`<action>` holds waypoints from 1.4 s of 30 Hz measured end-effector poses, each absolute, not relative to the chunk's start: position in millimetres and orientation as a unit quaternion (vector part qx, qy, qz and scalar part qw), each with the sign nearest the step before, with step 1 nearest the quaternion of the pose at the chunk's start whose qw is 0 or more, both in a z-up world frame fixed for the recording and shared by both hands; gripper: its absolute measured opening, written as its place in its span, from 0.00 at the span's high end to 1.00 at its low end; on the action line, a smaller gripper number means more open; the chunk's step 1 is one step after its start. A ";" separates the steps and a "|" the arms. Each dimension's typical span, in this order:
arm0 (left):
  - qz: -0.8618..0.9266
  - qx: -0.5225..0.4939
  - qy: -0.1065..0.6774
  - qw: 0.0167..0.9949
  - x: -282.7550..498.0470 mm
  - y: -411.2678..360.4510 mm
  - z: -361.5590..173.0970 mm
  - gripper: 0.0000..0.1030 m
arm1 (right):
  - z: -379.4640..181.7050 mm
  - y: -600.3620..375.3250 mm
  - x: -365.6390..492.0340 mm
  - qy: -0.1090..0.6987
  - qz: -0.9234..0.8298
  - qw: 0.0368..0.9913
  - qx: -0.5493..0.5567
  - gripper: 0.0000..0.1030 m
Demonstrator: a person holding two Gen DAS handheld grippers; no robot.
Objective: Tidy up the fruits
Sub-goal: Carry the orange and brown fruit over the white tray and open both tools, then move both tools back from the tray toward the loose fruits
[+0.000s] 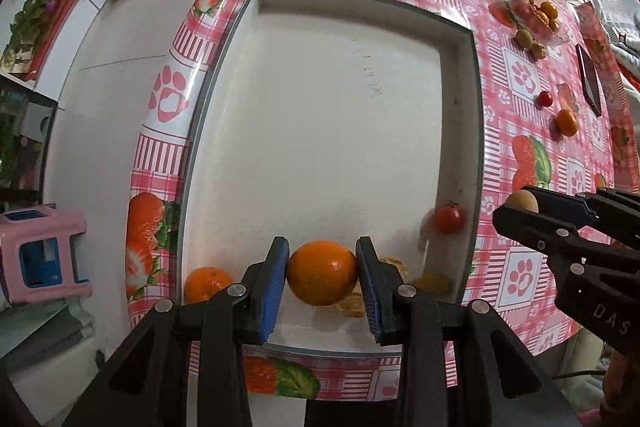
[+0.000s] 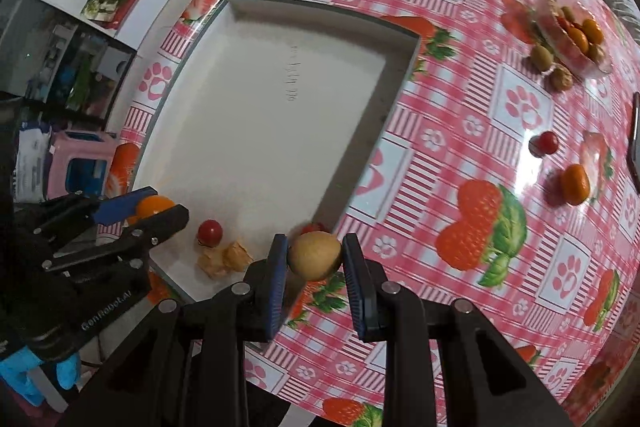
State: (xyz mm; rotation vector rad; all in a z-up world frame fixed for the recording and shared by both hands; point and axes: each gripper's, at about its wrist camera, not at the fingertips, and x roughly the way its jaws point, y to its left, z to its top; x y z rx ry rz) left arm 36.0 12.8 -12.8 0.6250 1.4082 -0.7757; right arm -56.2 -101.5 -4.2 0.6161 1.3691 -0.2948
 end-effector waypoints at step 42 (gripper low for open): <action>-0.304 0.317 0.632 0.639 46.8 9.7 -39.7 0.31 | -37.7 -93.4 -22.7 0.629 -0.117 0.705 0.308 0.21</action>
